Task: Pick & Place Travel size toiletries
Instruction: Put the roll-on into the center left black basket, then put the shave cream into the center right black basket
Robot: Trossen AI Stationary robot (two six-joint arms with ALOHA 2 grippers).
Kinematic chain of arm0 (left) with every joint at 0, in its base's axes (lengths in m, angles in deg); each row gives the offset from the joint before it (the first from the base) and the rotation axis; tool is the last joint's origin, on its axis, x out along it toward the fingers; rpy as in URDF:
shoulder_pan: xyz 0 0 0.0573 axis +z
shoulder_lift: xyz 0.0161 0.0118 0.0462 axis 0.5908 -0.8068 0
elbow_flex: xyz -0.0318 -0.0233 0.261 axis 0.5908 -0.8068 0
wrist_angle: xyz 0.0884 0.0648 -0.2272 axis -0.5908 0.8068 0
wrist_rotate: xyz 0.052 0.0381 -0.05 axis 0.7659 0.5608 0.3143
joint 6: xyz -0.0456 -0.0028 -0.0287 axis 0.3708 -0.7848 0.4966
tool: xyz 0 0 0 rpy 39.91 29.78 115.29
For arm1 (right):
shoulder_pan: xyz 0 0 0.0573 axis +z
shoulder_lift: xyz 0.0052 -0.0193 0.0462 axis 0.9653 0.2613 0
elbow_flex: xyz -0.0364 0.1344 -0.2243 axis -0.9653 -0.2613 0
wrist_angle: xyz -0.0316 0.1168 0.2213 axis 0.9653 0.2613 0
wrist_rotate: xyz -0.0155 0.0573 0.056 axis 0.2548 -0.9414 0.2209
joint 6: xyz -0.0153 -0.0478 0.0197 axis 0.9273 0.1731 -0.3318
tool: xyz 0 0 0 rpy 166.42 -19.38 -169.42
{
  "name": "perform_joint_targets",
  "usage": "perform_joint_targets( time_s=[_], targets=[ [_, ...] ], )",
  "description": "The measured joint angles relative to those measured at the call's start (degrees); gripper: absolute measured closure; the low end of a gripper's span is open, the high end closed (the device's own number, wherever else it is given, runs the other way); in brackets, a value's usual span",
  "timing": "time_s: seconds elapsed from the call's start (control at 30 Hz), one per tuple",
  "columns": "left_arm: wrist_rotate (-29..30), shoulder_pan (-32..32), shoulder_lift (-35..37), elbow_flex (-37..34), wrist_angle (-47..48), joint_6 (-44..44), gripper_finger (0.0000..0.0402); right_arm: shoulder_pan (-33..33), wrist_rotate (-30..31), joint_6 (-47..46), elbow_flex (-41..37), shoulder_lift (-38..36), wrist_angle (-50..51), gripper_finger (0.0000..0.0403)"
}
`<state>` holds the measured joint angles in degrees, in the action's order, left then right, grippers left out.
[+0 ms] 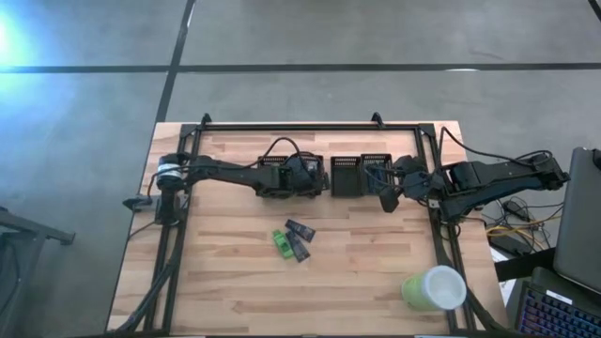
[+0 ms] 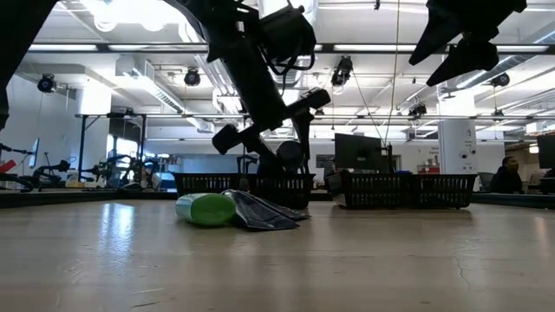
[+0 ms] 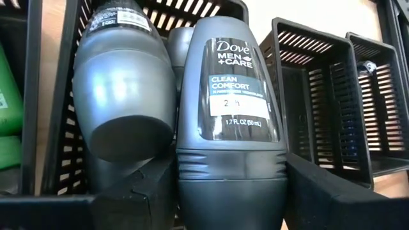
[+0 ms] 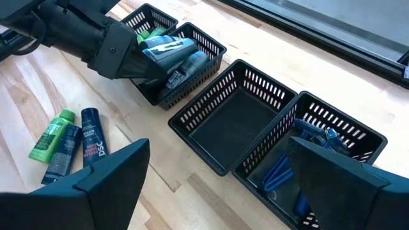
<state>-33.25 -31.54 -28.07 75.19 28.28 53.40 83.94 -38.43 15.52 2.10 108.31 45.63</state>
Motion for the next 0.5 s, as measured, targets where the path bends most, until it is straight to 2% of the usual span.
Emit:
perform_joint_targets(
  time_s=[0.27,0.5],
  targets=[
    [3.6,0.0,0.0,0.0,-0.5,0.0,0.0177,0.0,0.0,0.0,0.0,0.0,0.0,0.0039],
    [3.1,0.0,0.0,0.0,-0.5,0.0,0.0142,0.0,0.0,0.0,0.0,0.0,0.0,0.0039]
  ],
)
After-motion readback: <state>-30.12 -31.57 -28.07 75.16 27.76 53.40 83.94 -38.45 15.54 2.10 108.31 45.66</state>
